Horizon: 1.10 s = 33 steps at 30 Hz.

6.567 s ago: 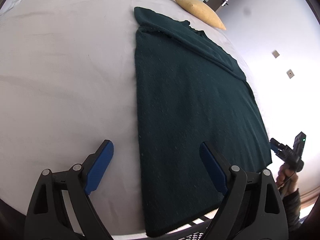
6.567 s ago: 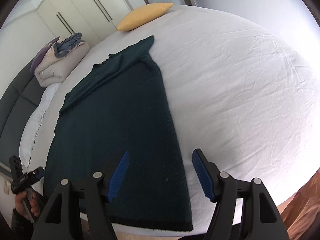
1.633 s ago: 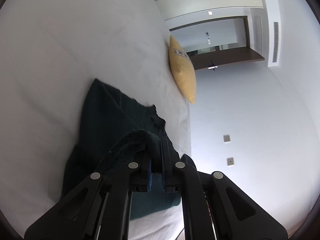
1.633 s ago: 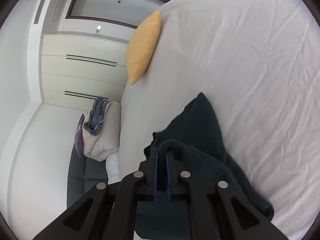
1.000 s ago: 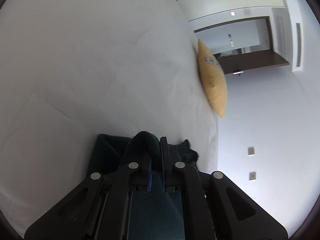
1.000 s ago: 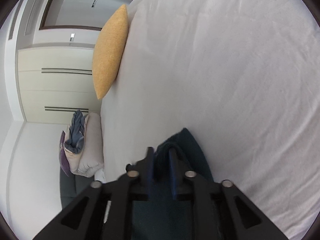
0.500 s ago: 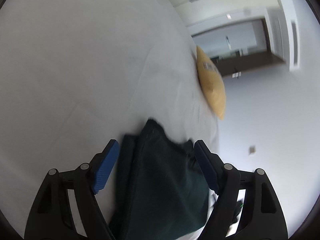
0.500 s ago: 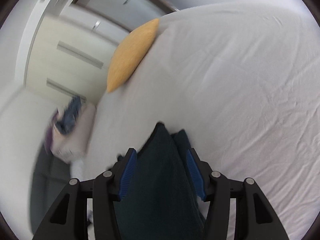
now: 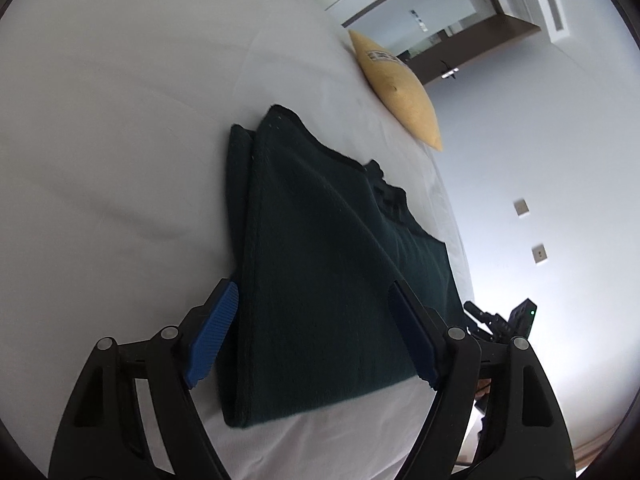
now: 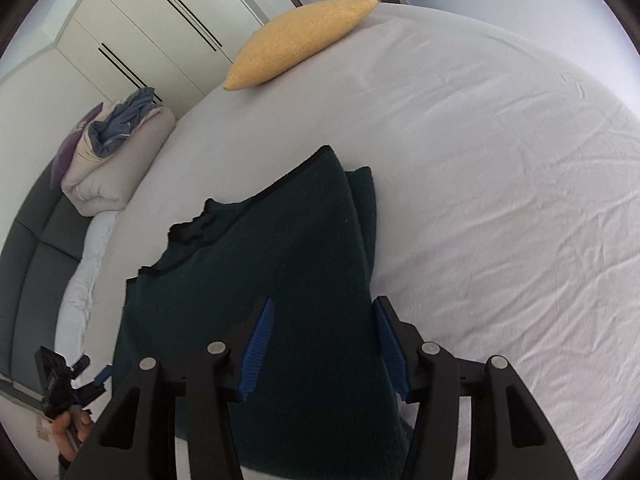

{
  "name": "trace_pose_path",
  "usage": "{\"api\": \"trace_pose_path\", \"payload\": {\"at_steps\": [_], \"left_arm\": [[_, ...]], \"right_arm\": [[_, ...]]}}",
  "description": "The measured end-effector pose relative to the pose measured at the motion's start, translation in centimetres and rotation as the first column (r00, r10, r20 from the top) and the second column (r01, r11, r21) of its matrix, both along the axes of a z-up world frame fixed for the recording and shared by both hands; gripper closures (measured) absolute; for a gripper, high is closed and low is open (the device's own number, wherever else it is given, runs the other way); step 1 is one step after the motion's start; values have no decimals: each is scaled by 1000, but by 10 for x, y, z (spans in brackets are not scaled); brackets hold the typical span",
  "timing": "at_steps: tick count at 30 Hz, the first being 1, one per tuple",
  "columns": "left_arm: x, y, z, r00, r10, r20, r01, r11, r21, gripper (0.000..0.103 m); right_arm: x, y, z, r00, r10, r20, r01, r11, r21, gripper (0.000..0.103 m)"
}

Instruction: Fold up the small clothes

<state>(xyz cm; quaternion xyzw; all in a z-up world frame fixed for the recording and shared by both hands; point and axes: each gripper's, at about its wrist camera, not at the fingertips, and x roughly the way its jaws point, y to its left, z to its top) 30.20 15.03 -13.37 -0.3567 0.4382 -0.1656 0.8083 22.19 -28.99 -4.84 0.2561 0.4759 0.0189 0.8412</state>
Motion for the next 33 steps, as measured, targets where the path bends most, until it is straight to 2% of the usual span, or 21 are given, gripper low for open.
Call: {"api": "trace_pose_path", "payload": {"at_steps": [3,6,8,10,11,15,16,20,22,25,26,28,33], "left_arm": [[-18,-9,-5,1000,-18,-4,18,1000,2,26],[-25,-16,-12,1000,-30,2,30,999,-20,29],[-35,-12,-17,999,-33,-3,33,999,-32,37],[-31,-16,-19,999,-32,0,32,999,-34,45],[-34,-17,-18,999,-39,11,40,999,-27,45],[-46,-12,-15,998,-55,42,55,998,13,63],[-49,-10,-14,997,-55,48,54,998,18,63],[-43,-10,-20,997,-74,34,74,997,13,67],[-32,-10,-27,998,-70,4,70,998,1,80],[-32,0,-34,998,-50,-25,49,999,-12,93],[-33,2,-36,999,-46,-29,46,999,-3,96],[-34,6,-39,998,-44,-45,44,999,5,98],[-38,5,-39,998,-42,-39,43,998,44,99]], "right_arm": [[-12,1,3,1000,15,-6,-15,1000,15,48],[-22,1,0,1000,23,-7,-23,998,61,54],[-24,3,-3,1000,25,-16,-24,998,59,62],[-29,1,-2,1000,26,-10,-25,997,80,63],[-29,2,-2,1000,29,-6,-28,996,89,66],[-30,7,0,998,60,9,-60,994,92,75],[-31,8,1,998,63,13,-64,994,93,79],[-34,-3,-7,1000,25,18,-27,986,167,82],[-35,-10,-12,1000,2,8,-4,982,187,82],[-33,-11,-18,1000,16,-9,-14,983,184,82],[-32,-10,-20,1000,25,-16,-22,985,172,86],[-29,-7,-23,999,32,-41,-26,990,140,95],[-30,-5,-24,999,0,-50,7,990,141,96]]}}
